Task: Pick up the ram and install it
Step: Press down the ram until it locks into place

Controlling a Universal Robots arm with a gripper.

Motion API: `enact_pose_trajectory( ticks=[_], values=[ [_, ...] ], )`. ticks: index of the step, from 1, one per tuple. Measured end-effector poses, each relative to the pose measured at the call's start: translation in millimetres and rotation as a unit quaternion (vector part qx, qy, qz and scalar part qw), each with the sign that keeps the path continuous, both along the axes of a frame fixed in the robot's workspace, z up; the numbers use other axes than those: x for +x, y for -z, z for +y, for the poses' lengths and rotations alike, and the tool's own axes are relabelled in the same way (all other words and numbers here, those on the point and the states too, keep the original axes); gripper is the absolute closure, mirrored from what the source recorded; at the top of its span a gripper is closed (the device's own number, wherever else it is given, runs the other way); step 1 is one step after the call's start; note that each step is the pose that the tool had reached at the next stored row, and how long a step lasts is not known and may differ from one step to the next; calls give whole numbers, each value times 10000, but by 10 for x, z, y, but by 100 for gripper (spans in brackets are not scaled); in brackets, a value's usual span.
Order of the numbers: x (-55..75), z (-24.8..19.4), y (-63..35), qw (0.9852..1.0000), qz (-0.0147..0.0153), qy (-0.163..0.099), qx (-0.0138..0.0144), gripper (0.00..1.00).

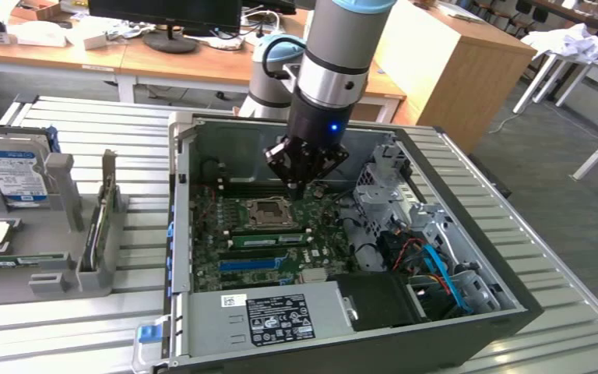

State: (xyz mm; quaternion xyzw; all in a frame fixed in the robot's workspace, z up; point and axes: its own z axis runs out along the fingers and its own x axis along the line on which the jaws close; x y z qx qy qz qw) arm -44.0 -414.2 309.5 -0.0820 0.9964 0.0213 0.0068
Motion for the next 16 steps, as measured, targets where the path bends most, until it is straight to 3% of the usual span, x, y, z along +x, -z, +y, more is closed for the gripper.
enact_pose_trajectory(
  ticks=[7,13,16],
  values=[
    [0,0,3,9984,0,564,1,89],
    [0,1,2,9983,1,580,1,89],
    [0,1,-1,9983,18,582,0,89]
  ],
)
